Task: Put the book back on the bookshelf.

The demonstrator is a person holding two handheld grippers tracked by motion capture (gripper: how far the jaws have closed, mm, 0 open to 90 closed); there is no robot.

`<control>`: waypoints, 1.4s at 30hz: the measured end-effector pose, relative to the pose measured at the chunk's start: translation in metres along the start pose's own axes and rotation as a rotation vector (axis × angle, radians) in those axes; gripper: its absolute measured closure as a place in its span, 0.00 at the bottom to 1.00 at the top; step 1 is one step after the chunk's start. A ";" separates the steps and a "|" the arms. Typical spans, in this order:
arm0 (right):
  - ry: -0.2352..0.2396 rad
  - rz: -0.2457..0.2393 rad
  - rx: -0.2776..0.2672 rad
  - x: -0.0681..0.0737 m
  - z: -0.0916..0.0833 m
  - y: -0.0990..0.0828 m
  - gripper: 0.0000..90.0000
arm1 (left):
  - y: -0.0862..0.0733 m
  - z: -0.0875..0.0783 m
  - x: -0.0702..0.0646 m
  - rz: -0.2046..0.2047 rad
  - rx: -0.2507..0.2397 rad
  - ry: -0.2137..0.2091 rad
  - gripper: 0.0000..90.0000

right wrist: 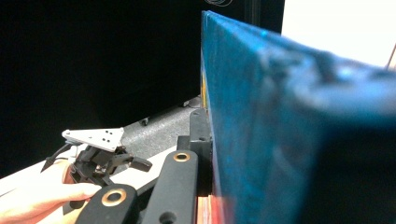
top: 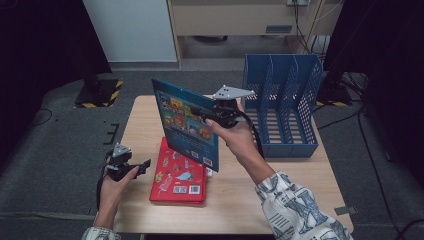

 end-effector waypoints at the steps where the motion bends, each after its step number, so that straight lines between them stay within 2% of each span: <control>1: -0.001 0.002 0.000 0.000 -0.001 0.000 0.92 | -0.001 0.000 0.000 0.001 0.004 0.000 0.12; 6: -0.020 -0.002 -0.006 -0.001 -0.006 0.004 0.92 | -0.003 0.002 -0.001 0.012 0.024 -0.001 0.12; 8: -0.048 -0.041 -0.010 0.001 -0.011 0.007 0.92 | -0.004 0.003 -0.001 0.007 0.023 0.001 0.12; 15: -0.091 -0.091 -0.006 0.003 -0.014 0.014 0.92 | -0.007 0.004 0.001 0.002 0.037 0.007 0.12; 26: -0.117 -0.084 -0.013 -0.002 -0.018 0.019 0.92 | -0.014 0.008 0.001 0.006 0.078 0.005 0.12; 33: -0.133 -0.065 -0.040 -0.009 -0.027 0.027 0.92 | -0.016 0.010 0.001 0.011 0.093 0.002 0.12; 42: -0.166 -0.046 -0.079 -0.017 -0.037 0.040 0.92 | -0.019 0.013 0.002 0.012 0.107 0.017 0.11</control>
Point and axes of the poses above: each handheld gripper's, and its own axes: z roughly forward along the jaws, y roughly out of its top, x roughly to its left, the point moved 6 cm from there along z, roughly forward along the jaws, and after that the axes turned 11 degrees about z, right-handed, at the moved point
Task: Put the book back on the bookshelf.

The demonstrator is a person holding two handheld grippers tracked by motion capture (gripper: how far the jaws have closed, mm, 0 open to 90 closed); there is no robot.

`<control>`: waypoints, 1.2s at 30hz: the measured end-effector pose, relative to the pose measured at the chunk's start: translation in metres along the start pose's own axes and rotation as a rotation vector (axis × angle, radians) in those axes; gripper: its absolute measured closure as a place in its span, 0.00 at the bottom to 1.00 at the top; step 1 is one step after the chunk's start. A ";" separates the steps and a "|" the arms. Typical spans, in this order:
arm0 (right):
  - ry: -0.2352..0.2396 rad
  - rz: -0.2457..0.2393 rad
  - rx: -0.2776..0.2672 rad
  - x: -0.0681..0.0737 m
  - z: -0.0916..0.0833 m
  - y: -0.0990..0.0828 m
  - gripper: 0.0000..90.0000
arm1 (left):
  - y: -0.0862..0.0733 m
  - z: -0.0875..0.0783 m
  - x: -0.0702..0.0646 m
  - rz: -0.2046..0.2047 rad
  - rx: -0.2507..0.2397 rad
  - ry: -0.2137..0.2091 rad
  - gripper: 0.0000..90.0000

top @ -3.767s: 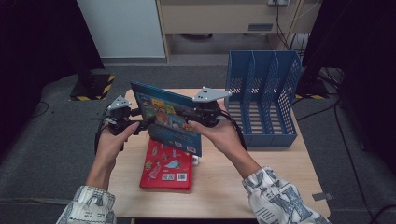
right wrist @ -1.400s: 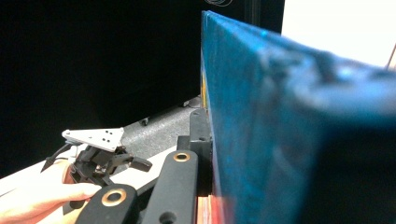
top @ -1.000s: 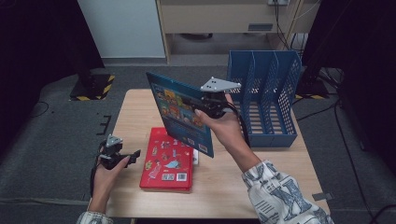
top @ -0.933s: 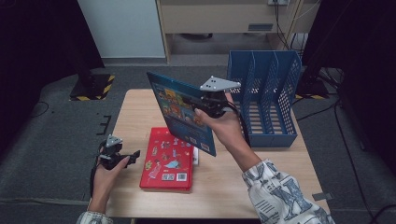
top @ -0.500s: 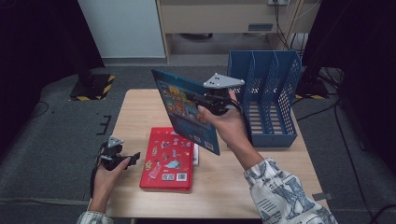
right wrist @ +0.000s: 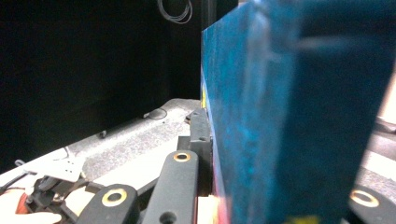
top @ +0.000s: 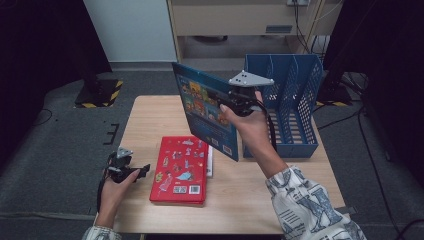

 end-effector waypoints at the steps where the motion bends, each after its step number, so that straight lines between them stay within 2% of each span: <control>1: -0.007 -0.002 -0.006 -0.001 -0.001 0.002 0.92 | -0.001 0.000 0.001 0.007 0.007 0.000 0.11; 7: -0.034 -0.010 -0.032 -0.007 -0.010 0.012 0.92 | -0.004 0.002 0.003 -0.019 0.012 0.004 0.10; 12: -0.063 -0.007 -0.052 -0.013 -0.017 0.017 0.92 | -0.003 0.004 0.001 -0.004 0.027 0.001 0.10; 14: -0.074 -0.003 -0.064 -0.018 -0.023 0.020 0.92 | -0.004 0.004 0.000 -0.006 0.026 0.003 0.10; 15: -0.085 -0.005 -0.073 -0.021 -0.028 0.023 0.92 | -0.006 0.004 0.001 -0.003 0.040 0.008 0.10; 20: -0.114 -0.013 -0.087 -0.027 -0.038 0.028 0.92 | -0.007 0.003 0.001 -0.003 0.048 0.017 0.10; 22: -0.131 -0.013 -0.102 -0.032 -0.047 0.032 0.92 | -0.009 0.003 -0.001 0.019 0.067 0.020 0.10; 24: -0.149 -0.017 -0.116 -0.035 -0.052 0.035 0.92 | -0.010 0.004 -0.002 0.022 0.078 0.019 0.09; 29: -0.181 -0.028 -0.124 -0.039 -0.061 0.038 0.92 | -0.011 0.005 -0.001 0.009 0.076 0.019 0.07; 36: -0.208 -0.019 -0.130 -0.048 -0.067 0.039 0.92 | -0.012 0.005 0.002 0.002 0.076 0.027 0.07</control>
Point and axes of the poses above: each handheld gripper's, and its own axes: z roughly forward along the jaws, y roughly out of its top, x roughly to its left, the point moved 6 cm from there along z, roughly forward along the jaws, and after that the axes turned 11 degrees about z, right-handed, at the moved point
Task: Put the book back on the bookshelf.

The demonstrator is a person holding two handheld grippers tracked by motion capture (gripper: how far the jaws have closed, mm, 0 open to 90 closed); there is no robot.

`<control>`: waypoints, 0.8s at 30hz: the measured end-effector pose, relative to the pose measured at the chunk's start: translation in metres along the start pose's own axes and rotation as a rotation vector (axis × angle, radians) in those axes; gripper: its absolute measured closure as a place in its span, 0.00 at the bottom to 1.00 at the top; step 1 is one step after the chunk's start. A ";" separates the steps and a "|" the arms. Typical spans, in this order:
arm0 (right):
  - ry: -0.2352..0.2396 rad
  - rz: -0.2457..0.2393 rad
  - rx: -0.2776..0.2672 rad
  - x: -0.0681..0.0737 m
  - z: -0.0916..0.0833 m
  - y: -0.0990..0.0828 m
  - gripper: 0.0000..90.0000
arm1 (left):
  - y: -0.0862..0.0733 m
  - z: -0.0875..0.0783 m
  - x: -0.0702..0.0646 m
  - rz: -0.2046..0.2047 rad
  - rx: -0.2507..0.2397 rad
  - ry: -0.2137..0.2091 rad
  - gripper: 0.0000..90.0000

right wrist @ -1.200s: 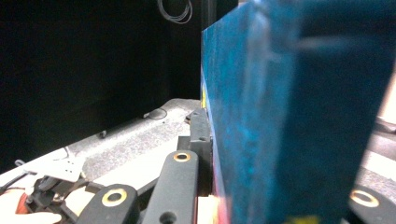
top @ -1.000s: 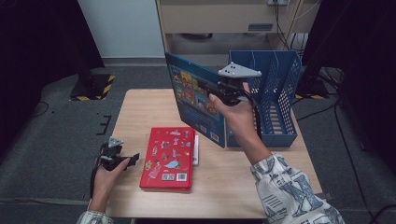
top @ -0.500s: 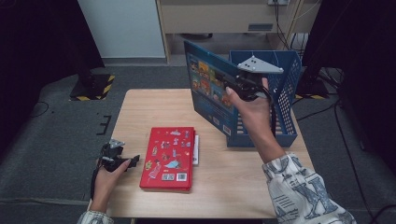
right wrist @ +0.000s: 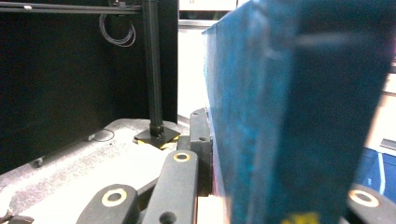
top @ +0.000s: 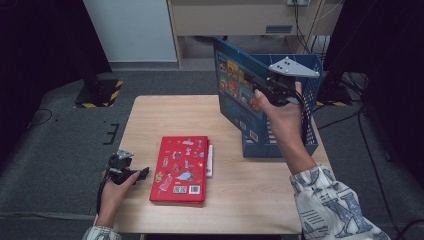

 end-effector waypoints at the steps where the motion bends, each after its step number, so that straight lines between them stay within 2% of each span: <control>1: -0.003 0.000 0.001 -0.001 -0.001 0.000 0.92 | 0.000 0.000 0.001 -0.001 -0.001 0.002 0.07; 16: -0.040 -0.002 0.002 -0.011 -0.006 -0.001 0.92 | -0.003 0.000 0.002 -0.006 -0.029 0.008 0.04; 24: -0.063 0.020 -0.019 -0.022 -0.017 0.002 0.92 | -0.004 0.001 0.003 -0.006 -0.044 0.010 0.03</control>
Point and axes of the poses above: each handheld gripper's, and its own axes: z roughly forward along the jaws, y roughly out of its top, x roughly to its left, the point moved 6 cm from there along z, roughly forward along the jaws, and after that the axes turned 11 degrees about z, right-handed, at the moved point
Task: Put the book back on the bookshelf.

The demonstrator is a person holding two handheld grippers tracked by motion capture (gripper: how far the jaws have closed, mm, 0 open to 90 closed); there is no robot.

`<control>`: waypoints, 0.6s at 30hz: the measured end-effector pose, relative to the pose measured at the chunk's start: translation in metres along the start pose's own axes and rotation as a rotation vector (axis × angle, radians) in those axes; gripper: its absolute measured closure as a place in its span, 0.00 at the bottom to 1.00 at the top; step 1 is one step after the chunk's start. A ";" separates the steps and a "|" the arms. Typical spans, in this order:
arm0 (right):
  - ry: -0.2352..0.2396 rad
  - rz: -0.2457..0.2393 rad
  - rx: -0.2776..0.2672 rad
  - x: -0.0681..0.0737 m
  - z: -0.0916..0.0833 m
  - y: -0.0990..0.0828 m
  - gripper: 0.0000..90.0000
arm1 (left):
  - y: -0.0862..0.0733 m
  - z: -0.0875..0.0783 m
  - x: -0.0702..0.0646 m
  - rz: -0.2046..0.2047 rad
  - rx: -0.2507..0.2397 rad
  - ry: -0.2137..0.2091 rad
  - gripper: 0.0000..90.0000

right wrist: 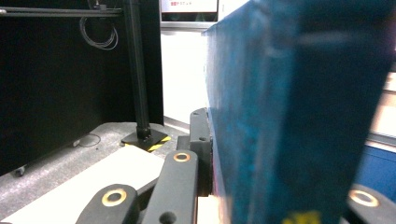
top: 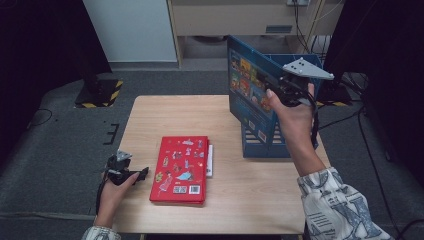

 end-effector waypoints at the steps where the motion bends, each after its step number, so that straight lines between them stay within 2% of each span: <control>1: -0.004 0.003 -0.002 -0.001 -0.001 0.000 0.92 | 0.000 0.000 0.000 -0.001 -0.002 0.000 0.03; 6: -0.019 0.005 -0.002 -0.007 -0.005 0.001 0.92 | -0.001 0.000 0.000 -0.001 -0.018 0.001 0.02; 18: -0.058 0.018 -0.024 -0.025 -0.023 0.005 0.92 | -0.002 0.000 -0.001 0.000 -0.015 0.003 0.01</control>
Point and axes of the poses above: each handheld gripper's, and its own axes: z roughly forward along the jaws, y roughly out of its top, x roughly to its left, the point moved 6 cm from there along z, roughly forward along the jaws, and after that the axes turned 11 degrees about z, right-handed, at the moved point
